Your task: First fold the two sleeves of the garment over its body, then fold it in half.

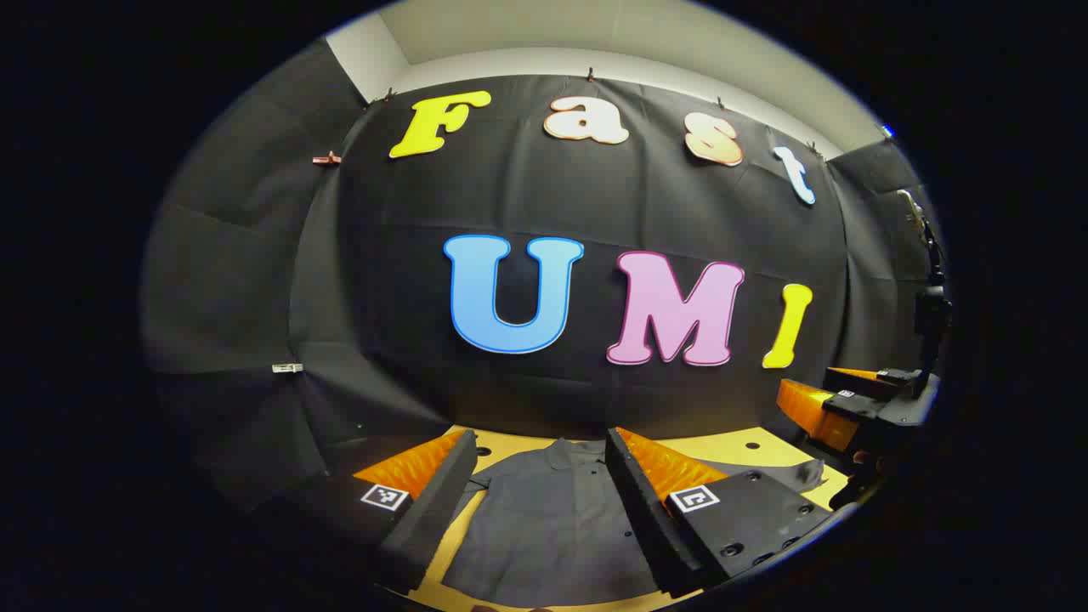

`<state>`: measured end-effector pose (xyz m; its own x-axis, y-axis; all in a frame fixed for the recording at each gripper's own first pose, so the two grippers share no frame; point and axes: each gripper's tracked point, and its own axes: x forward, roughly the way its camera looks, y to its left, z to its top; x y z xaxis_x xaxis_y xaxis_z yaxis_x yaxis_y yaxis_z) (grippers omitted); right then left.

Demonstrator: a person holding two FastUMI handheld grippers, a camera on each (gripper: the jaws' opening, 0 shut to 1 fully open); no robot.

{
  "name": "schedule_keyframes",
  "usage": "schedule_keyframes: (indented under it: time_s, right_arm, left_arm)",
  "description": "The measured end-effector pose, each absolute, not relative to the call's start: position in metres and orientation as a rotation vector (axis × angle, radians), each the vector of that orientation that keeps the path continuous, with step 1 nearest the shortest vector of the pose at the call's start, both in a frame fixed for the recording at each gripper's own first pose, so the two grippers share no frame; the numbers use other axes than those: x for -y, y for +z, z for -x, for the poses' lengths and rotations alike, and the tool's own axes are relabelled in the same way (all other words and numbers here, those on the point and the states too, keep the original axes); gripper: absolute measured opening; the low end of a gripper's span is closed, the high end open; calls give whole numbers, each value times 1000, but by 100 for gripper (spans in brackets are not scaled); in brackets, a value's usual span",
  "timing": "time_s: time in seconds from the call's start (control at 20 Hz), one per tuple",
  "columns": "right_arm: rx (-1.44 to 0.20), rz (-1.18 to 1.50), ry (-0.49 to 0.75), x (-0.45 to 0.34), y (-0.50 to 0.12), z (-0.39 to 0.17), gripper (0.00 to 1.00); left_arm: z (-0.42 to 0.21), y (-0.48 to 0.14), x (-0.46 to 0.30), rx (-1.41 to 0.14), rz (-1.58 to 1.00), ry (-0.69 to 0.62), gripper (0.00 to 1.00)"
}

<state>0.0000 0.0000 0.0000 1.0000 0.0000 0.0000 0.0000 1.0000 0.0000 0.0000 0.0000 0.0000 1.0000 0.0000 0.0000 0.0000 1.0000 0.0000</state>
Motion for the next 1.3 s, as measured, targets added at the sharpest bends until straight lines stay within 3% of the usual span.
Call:
schedule_keyframes:
  time_s: [0.4,1.3]
  right_arm:
    - [-32,-16,1,15,-28,-33,97]
    - [-146,-30,-47,84,-95,-77,98]
  left_arm:
    - [-40,3,-18,15,-49,51,96]
    - [-92,-59,3,-103,-58,64,96]
